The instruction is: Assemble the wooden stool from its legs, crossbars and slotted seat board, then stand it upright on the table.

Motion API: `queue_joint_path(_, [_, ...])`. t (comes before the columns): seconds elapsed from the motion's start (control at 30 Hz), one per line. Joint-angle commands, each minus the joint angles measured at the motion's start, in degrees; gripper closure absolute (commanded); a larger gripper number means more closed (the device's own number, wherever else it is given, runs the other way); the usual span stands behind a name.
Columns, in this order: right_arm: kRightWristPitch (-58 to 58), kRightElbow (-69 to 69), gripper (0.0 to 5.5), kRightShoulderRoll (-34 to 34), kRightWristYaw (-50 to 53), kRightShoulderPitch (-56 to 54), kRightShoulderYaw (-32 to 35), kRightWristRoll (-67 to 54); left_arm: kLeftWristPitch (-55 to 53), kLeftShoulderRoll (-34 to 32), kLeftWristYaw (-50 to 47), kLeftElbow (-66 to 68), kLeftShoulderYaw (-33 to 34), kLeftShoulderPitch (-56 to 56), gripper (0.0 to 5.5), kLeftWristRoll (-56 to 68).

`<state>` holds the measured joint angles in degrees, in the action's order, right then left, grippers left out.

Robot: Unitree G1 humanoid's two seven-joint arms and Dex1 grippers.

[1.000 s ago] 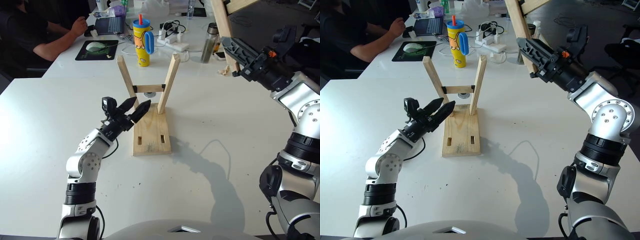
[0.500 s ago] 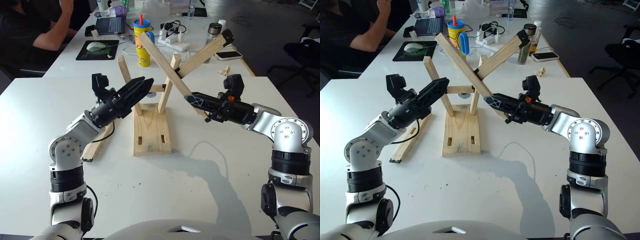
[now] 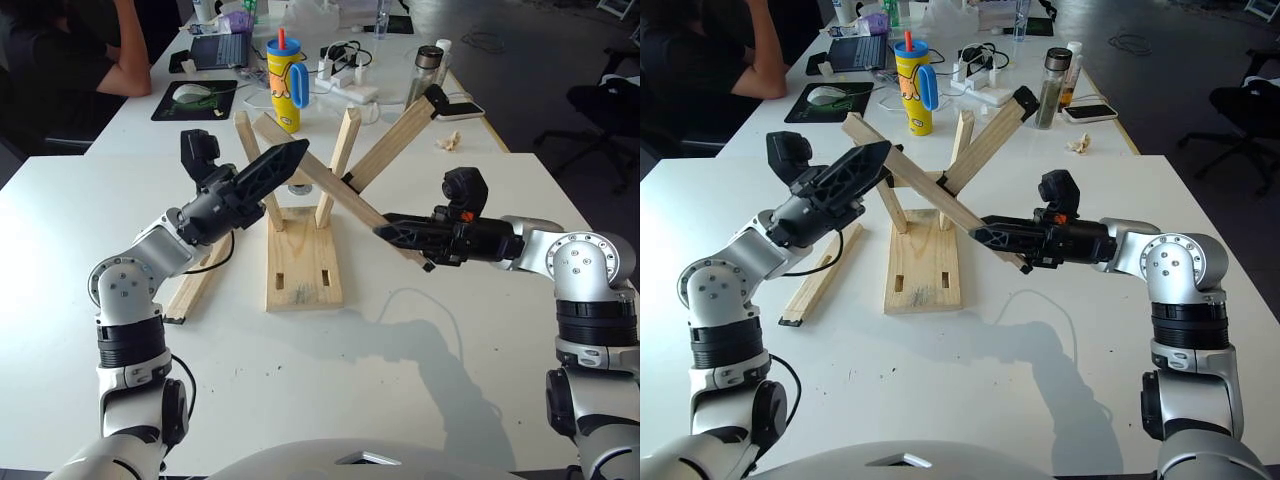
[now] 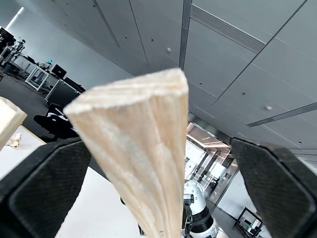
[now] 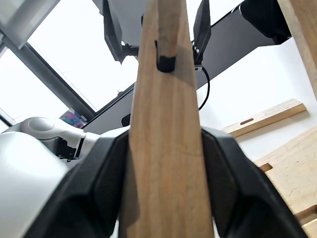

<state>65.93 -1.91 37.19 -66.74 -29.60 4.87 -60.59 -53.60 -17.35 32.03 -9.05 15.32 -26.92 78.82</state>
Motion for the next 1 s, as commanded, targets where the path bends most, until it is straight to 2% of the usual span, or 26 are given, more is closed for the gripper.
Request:
queue_joint_path(0.03, [0.0, -0.2, 3.45, 1.3, -2.0, -1.2, -0.8, 0.6, -1.8, -1.4, -0.4, -0.1, -0.5, -0.8, 0.67, 1.4])
queue_joint_path(0.63, [-0.7, -1.2, 3.45, 2.1, -4.3, -0.9, -1.6, 1.6, -4.6, -4.6, 2.2, 0.2, -2.1, 0.3, 3.37, 0.3])
queue_joint_path(0.73, [-1.1, -1.4, 3.45, 1.9, -4.1, -0.9, -1.6, 2.2, -4.4, -5.0, 2.7, 0.5, -2.1, 0.3, 3.48, -0.3])
queue_joint_path(0.77, [-1.2, -1.0, 3.08, 1.9, -3.7, -0.8, -1.6, 2.7, -4.3, -5.2, 2.9, 0.6, -2.1, 0.4, 3.48, -0.7])
queue_joint_path(1.0, [-2.5, 0.1, 2.06, 3.3, -3.6, 2.0, -1.7, 5.1, -3.2, -9.1, 5.0, 2.0, 0.9, 1.8, 3.48, -3.5])
